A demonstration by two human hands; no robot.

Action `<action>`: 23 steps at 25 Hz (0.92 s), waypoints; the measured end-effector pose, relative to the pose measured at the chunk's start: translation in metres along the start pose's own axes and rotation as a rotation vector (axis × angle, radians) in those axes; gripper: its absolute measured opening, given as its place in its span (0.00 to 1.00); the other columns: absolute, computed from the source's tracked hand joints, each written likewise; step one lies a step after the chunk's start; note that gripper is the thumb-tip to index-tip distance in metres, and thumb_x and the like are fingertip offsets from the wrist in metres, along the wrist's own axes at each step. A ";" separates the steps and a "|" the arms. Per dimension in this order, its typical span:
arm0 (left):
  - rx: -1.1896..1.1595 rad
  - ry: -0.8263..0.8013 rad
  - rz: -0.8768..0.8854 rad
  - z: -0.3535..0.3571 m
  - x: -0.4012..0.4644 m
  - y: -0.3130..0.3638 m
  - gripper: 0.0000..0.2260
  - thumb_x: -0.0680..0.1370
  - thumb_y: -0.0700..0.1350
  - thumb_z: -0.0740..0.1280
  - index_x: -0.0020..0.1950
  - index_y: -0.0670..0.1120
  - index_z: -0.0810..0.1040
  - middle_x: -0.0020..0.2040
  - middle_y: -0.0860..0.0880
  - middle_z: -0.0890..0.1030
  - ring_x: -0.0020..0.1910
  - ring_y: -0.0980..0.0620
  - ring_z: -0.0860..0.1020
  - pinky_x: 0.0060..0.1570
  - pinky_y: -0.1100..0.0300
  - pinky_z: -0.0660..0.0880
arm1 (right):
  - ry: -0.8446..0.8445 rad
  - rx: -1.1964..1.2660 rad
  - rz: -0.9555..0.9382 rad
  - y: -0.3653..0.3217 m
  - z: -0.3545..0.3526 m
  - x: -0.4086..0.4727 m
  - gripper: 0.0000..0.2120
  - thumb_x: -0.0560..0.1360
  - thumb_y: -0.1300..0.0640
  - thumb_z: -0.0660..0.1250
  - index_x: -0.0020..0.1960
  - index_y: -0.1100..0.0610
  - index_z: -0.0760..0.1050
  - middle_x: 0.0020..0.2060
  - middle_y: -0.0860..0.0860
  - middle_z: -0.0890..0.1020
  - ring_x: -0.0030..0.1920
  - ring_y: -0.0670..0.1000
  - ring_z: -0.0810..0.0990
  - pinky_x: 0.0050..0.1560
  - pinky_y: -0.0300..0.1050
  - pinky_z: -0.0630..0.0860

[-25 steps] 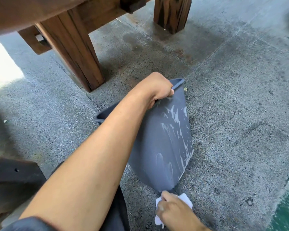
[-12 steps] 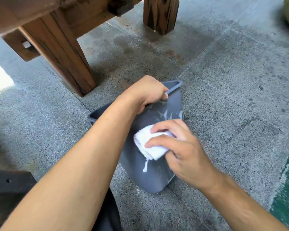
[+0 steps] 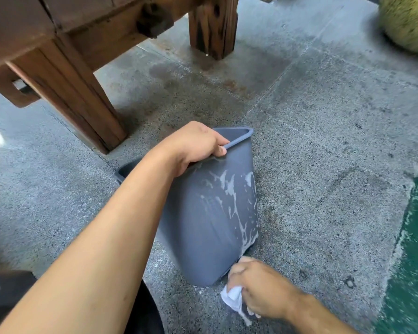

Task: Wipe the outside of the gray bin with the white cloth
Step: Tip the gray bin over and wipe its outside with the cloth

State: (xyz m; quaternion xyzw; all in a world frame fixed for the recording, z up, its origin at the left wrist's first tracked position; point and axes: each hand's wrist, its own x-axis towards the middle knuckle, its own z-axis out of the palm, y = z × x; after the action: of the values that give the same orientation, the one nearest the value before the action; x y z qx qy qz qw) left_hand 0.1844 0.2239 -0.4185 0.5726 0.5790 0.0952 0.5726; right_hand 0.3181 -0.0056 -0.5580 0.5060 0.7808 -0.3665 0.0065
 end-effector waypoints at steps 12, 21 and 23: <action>-0.007 0.018 -0.001 0.007 -0.006 0.007 0.14 0.68 0.33 0.69 0.46 0.45 0.90 0.40 0.50 0.89 0.37 0.51 0.84 0.35 0.63 0.81 | 0.985 -0.027 -0.222 -0.033 -0.137 0.064 0.20 0.67 0.75 0.66 0.50 0.58 0.87 0.50 0.56 0.81 0.54 0.57 0.77 0.56 0.51 0.75; -0.031 0.125 -0.012 0.000 -0.003 -0.005 0.13 0.71 0.34 0.69 0.46 0.46 0.90 0.47 0.43 0.89 0.39 0.47 0.82 0.52 0.47 0.83 | 0.885 0.106 -0.312 -0.036 -0.110 0.081 0.16 0.66 0.71 0.63 0.46 0.60 0.85 0.49 0.53 0.84 0.53 0.56 0.80 0.56 0.51 0.75; -0.003 0.141 -0.014 -0.006 -0.004 -0.007 0.14 0.72 0.35 0.70 0.41 0.51 0.91 0.46 0.43 0.89 0.42 0.44 0.85 0.53 0.40 0.82 | 0.807 0.109 -0.355 -0.032 -0.097 0.080 0.14 0.67 0.69 0.62 0.42 0.60 0.84 0.47 0.52 0.84 0.52 0.56 0.80 0.55 0.51 0.75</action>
State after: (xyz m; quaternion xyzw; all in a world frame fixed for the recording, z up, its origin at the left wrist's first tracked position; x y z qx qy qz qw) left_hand 0.1745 0.2221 -0.4202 0.5597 0.6216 0.1322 0.5318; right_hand 0.2888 0.1061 -0.4994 0.4661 0.7751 -0.1756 -0.3887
